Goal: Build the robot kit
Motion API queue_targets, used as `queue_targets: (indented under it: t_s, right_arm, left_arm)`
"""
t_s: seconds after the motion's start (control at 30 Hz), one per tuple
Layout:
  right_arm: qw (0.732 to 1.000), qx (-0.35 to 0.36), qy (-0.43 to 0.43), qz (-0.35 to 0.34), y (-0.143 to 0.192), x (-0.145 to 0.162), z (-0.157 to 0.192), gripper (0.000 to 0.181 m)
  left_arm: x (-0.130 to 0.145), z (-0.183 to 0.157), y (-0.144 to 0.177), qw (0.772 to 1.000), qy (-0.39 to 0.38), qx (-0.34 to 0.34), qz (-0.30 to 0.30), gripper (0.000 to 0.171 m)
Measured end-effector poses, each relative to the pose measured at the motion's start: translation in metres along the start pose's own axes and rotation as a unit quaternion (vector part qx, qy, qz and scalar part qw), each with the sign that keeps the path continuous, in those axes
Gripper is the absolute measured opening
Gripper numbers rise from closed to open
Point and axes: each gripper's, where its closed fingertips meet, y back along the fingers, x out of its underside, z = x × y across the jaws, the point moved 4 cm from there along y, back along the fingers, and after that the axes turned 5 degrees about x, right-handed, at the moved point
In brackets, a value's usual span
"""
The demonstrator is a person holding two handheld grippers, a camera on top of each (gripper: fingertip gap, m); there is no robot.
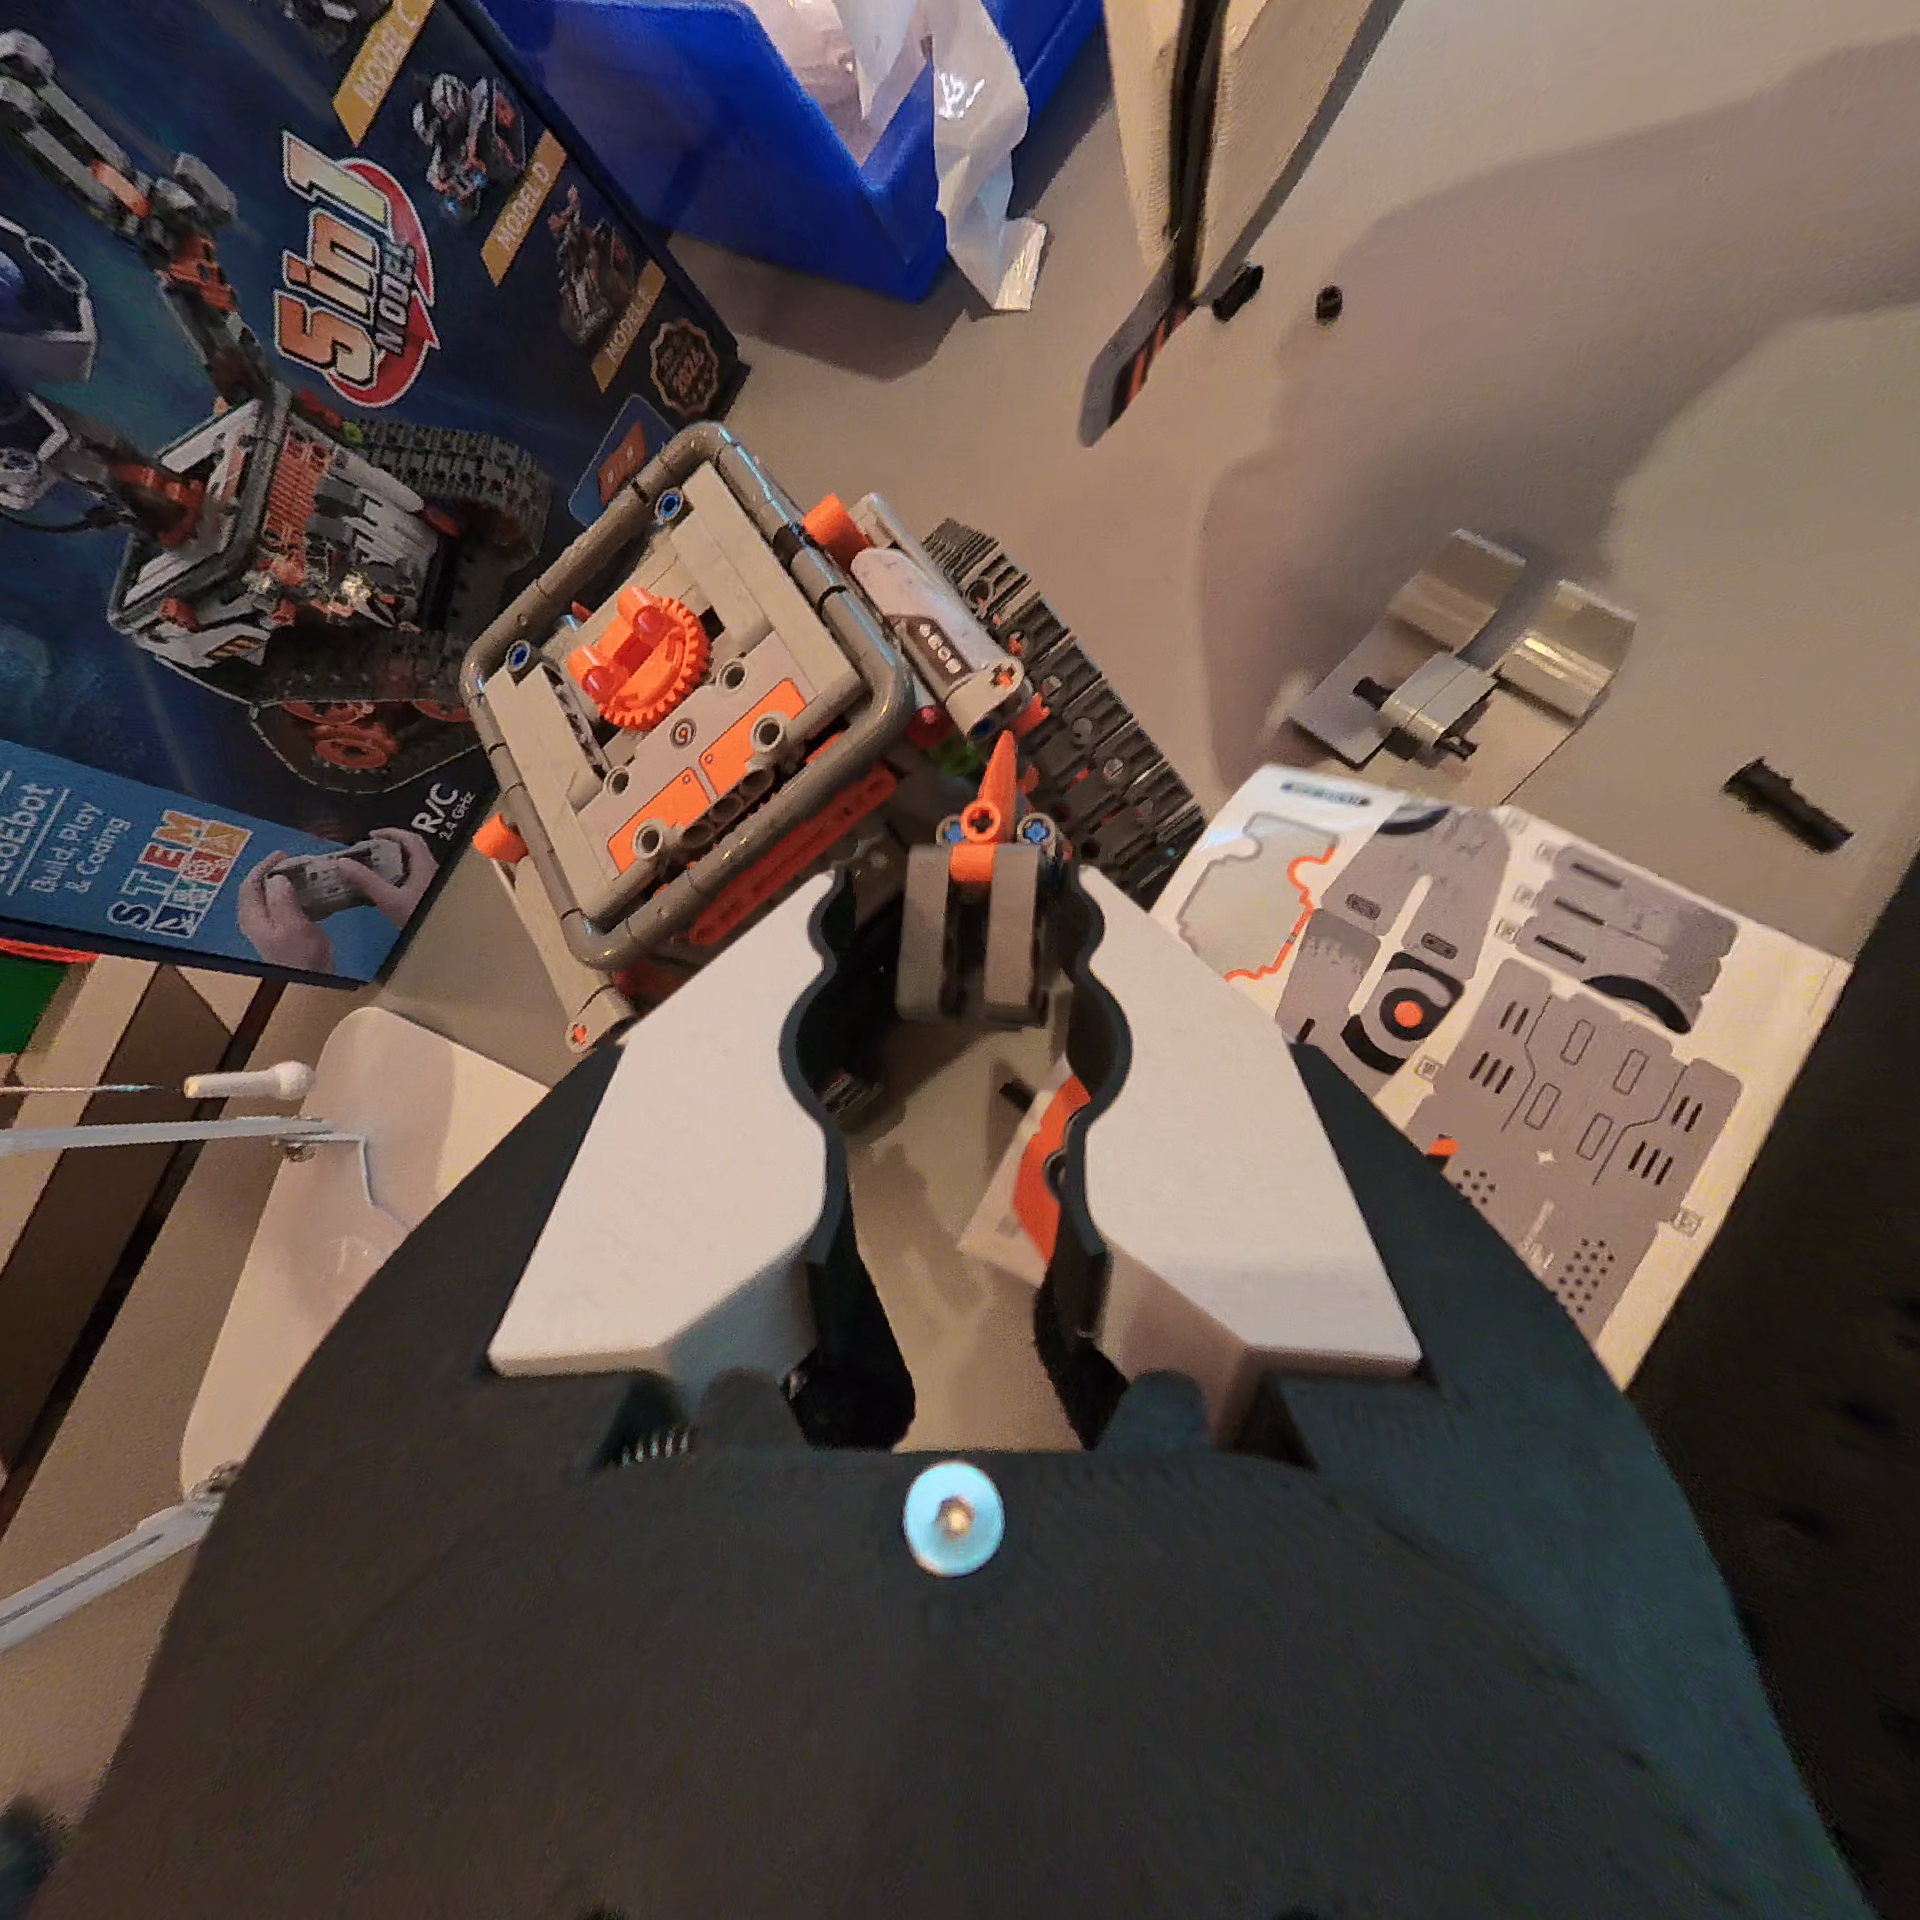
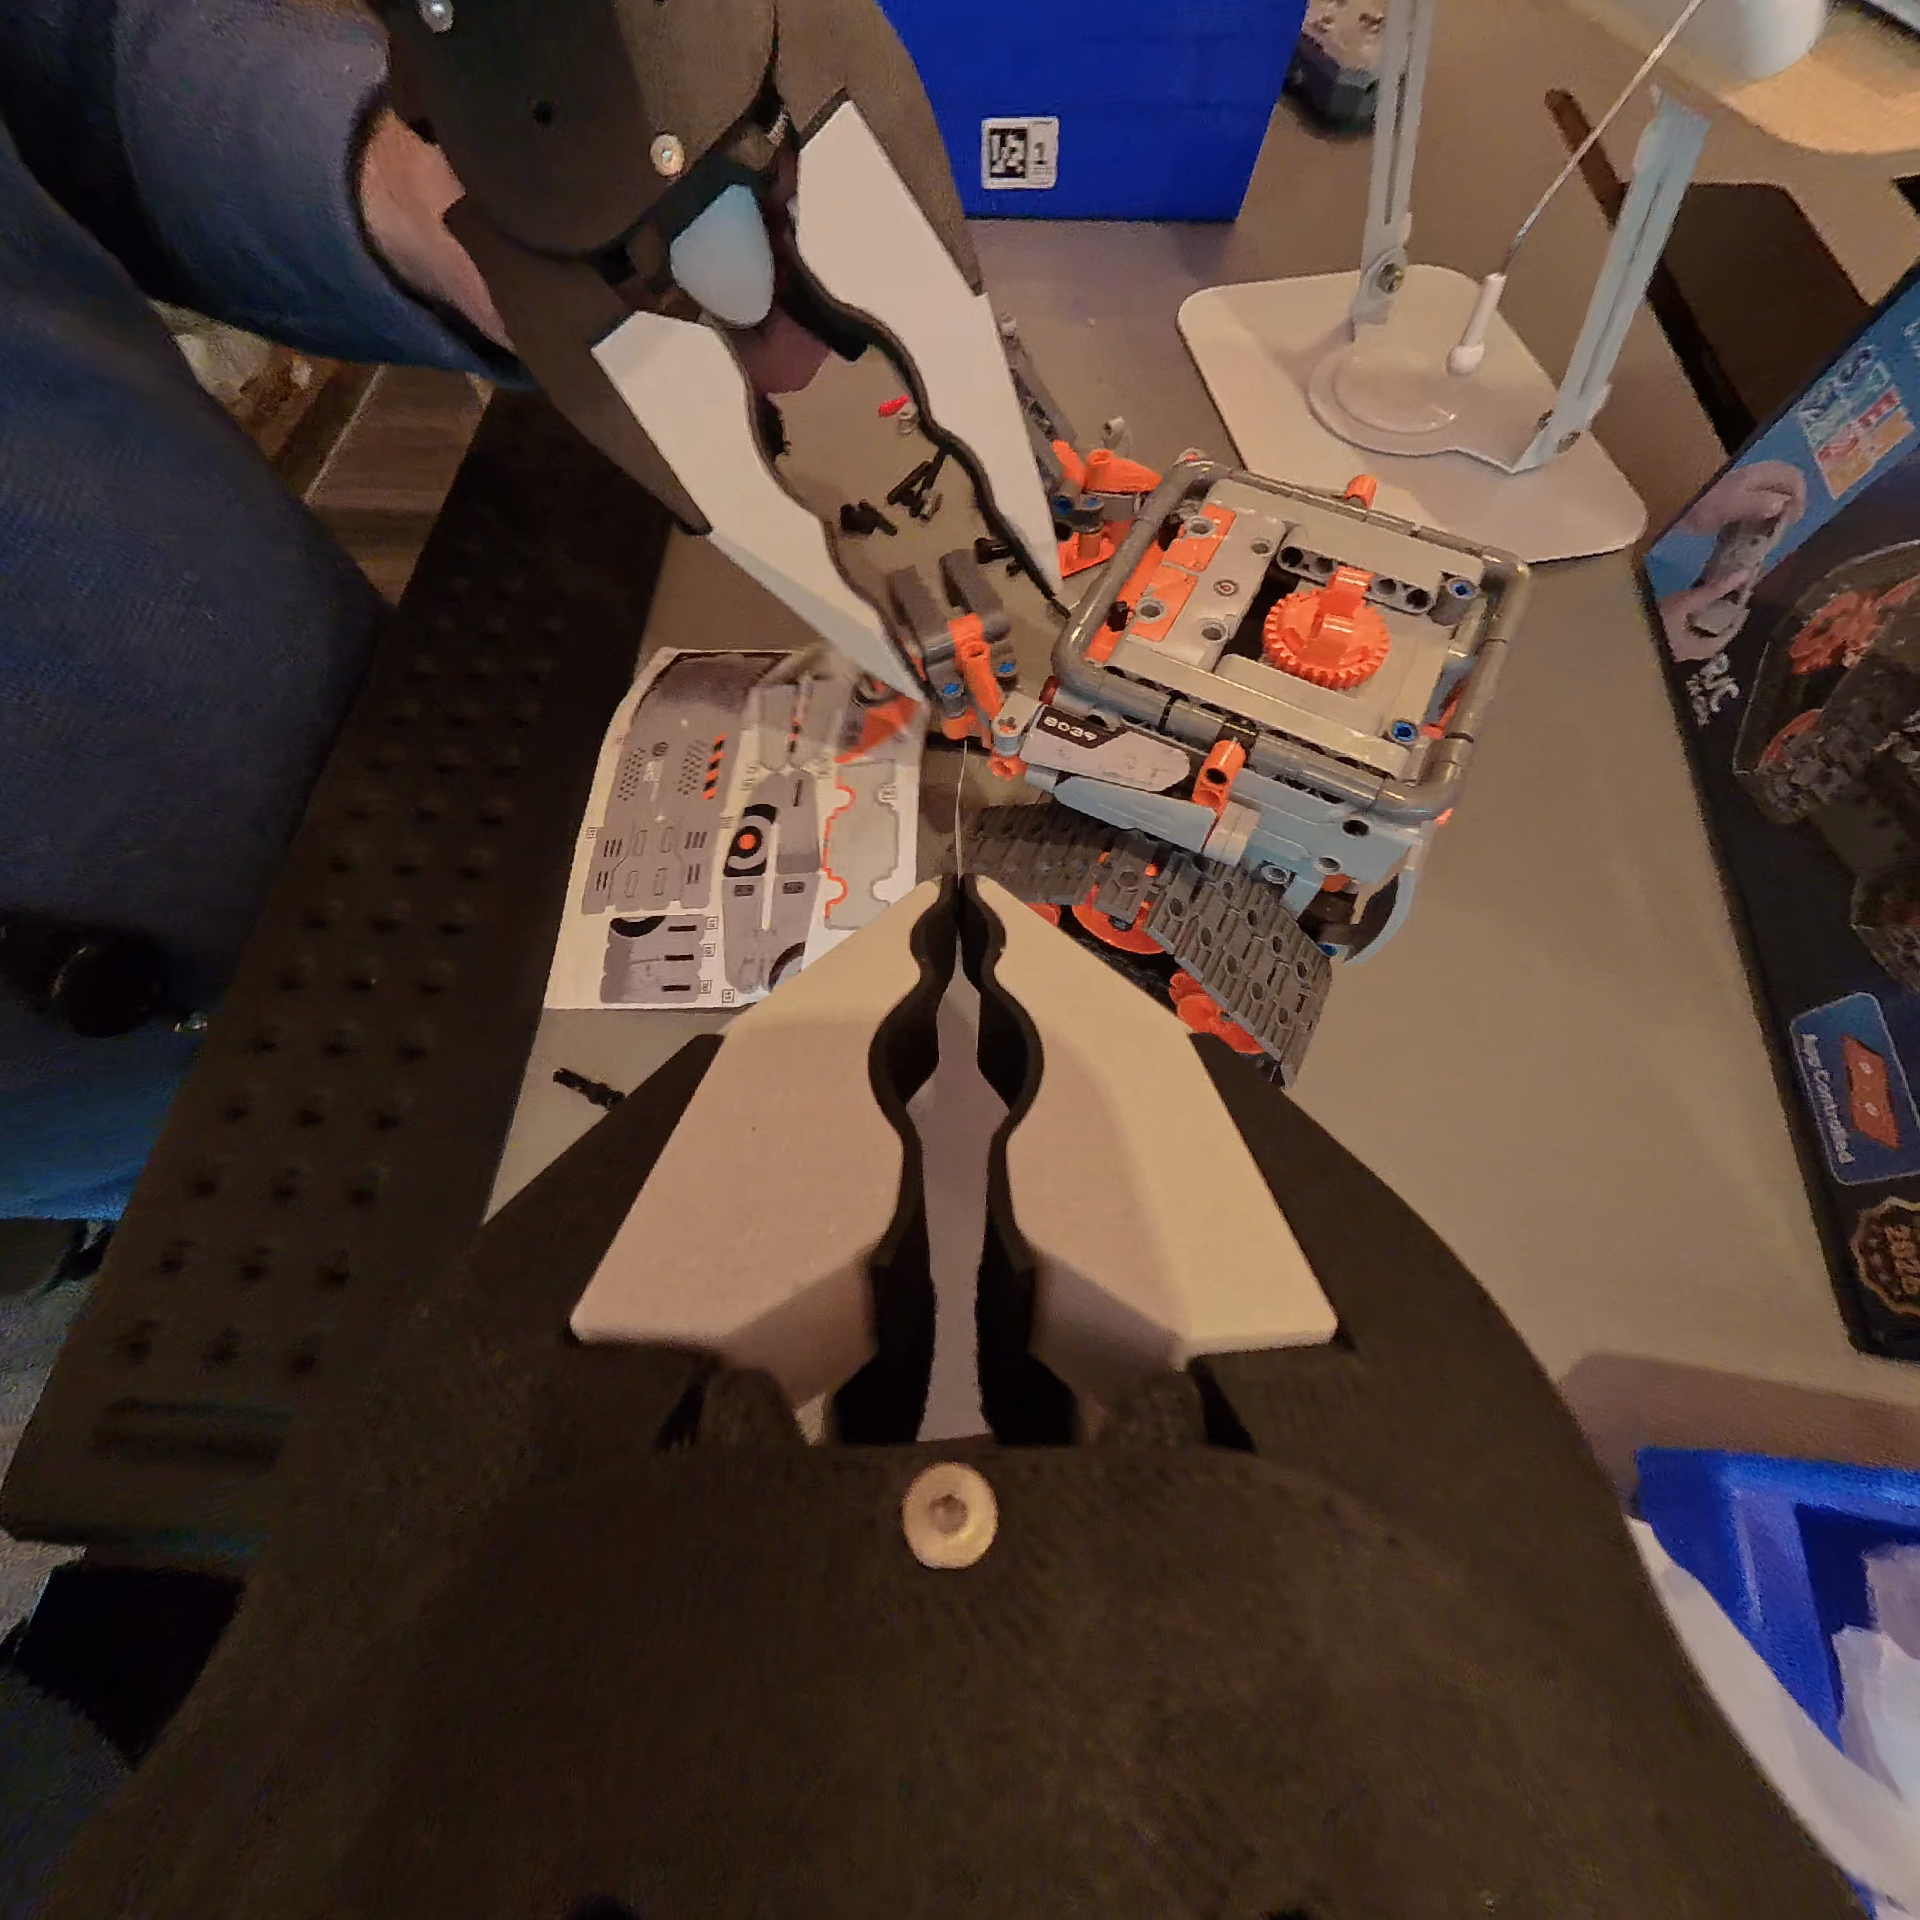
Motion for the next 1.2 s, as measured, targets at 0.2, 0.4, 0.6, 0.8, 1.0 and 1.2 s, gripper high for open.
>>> queue_targets:
  t_s: [0.2, 0.4, 0.6, 0.8, 1.0, 1.2]
  right_arm:
    - [1.000, -0.028, 0.011, 0.007, -0.004, 0.002, -0.007, 0.000]
    - [0.998, -0.047, 0.019, 0.038, -0.006, 0.011, -0.012, 0.000]
    - [0.997, -0.066, 0.028, 0.037, -0.008, 0.010, -0.012, 0.000]
    - [0.993, -0.095, 0.051, 0.048, -0.024, 0.001, -0.006, 0.000]
    - [0.989, -0.119, 0.078, 0.048, -0.055, -0.020, -0.001, 0.000]
    - [0.986, -0.131, 0.071, 0.071, -0.072, -0.021, -0.007, 0.000]
  left_arm:
    - [0.002, -0.009, 0.000, 0.998, 0.026, 0.061, 0.009, 0.054]
    - [-0.003, -0.008, -0.017, 0.996, 0.011, 0.075, 0.056, 0.039]
    - [0.003, -0.003, -0.015, 0.994, -0.012, 0.072, 0.075, 0.027]
    - [0.027, 0.012, 0.002, 0.989, -0.028, 0.092, 0.115, 0.026]
    - [0.050, 0.024, 0.021, 0.989, 0.003, 0.085, 0.118, 0.035]
    - [0.023, 0.011, 0.024, 0.999, 0.010, 0.026, 0.021, 0.045]
